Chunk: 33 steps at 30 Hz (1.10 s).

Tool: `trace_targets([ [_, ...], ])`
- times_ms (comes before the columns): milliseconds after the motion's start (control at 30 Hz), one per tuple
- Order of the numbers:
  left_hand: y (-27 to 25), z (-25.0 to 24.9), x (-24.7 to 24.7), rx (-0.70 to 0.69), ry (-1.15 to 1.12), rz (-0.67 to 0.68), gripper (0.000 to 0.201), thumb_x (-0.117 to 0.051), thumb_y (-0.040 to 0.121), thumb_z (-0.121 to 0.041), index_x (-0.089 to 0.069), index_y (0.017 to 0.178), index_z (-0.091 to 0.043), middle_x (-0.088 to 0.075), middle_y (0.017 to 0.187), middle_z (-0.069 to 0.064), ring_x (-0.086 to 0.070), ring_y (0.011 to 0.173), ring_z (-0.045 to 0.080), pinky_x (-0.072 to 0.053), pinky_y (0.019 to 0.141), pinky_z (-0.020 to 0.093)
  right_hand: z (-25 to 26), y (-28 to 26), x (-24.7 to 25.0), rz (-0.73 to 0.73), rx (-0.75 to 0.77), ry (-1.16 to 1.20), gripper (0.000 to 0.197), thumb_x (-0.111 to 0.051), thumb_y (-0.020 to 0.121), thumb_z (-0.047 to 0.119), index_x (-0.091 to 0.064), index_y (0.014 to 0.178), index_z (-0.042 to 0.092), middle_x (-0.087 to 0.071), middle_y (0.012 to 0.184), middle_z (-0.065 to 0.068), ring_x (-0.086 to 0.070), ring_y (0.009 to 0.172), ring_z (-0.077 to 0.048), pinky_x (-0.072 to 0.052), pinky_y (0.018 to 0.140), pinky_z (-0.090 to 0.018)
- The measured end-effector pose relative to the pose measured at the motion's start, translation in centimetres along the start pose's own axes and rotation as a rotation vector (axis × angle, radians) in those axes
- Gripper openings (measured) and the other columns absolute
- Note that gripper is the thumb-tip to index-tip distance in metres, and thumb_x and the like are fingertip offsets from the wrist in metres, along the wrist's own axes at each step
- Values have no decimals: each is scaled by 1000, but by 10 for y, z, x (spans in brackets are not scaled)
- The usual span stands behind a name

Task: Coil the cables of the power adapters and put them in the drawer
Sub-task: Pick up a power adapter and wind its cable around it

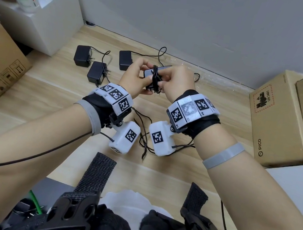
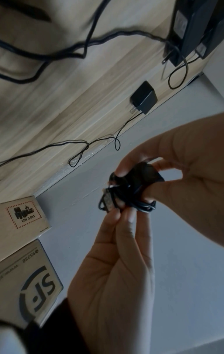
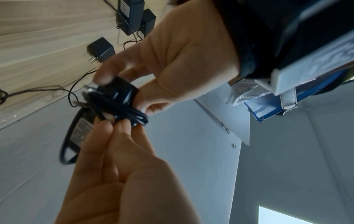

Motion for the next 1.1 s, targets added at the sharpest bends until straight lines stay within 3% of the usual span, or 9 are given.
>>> trace_targets([
  [100,-1,-3,0,-9,-7,9,30,-50,91,-1,-48,86,-30,-45,98,-9,-58,77,16,-58,61,29,-10,-2,4,-52,-94,231,31,-69,74,-2,-68,103,11,-65,79,-4,-67,80,-26,-56,81,-41],
  [233,-1,-3,-1,-15,-22,43,29,-50,91,0,-49,89,-28,-48,98,-7,-60,77,16,-59,63,31,-17,-5,9,-84,-108,322,28,-72,73,0,-67,98,13,-67,75,0,-68,70,-19,-53,65,-27],
  [367,-1,-4,-2,-17,-22,53,27,-50,91,0,-49,89,-27,-48,99,-4,-60,77,17,-59,63,31,-14,-5,3,-79,-84,215,24,-68,78,6,-70,101,14,-66,80,3,-67,83,-19,-53,84,-35],
  [433,-2,-3,-2,-14,-27,51,29,-50,91,0,-49,87,-29,-48,100,-3,-61,76,18,-59,64,32,-14,-4,1,-63,-97,209,24,-67,79,6,-70,101,15,-66,81,3,-66,82,-18,-54,85,-36],
  [567,-1,-4,-2,-28,-23,48,30,-52,91,-1,-51,86,-30,-49,106,0,-61,75,18,-59,61,30,-17,-8,8,-101,-125,354,17,-68,78,-3,-62,77,14,-62,69,1,-60,59,-13,-55,56,-21],
  [767,-1,-6,-1,-57,1,49,29,-52,91,-1,-46,83,-28,-50,95,-7,-59,72,18,-56,55,25,-21,-9,13,-176,-117,423,43,-68,74,-7,-34,67,19,-53,67,-2,-55,55,-17,-55,48,-22],
  [933,-1,-3,-3,-69,100,79,31,-48,90,3,-42,79,-25,-46,99,-7,-59,74,19,-56,54,26,-22,-6,7,-80,-107,253,36,-71,77,9,-39,69,21,-49,59,3,-64,55,-23,-57,63,-41],
  [1000,-1,-1,-2,-63,132,89,32,-47,91,4,-42,78,-25,-45,101,-5,-58,73,18,-56,55,27,-17,-5,10,-35,-70,112,24,-68,81,18,-45,73,22,-53,63,5,-68,64,-24,-56,67,-39],
  [1100,-1,-1,-4,-61,140,142,32,-47,90,5,-42,78,-24,-47,100,-3,-57,74,19,-55,55,26,-14,-2,26,-154,-31,1,9,-58,85,23,-53,78,25,-58,85,3,-60,82,-19,-51,80,-34],
])
Point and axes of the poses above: each hand's wrist, its own y-axis towards the middle knuckle, its own x-axis out of the back of the hand, z = x × y, the point moved 8 cm from there along y, towards the middle knuckle
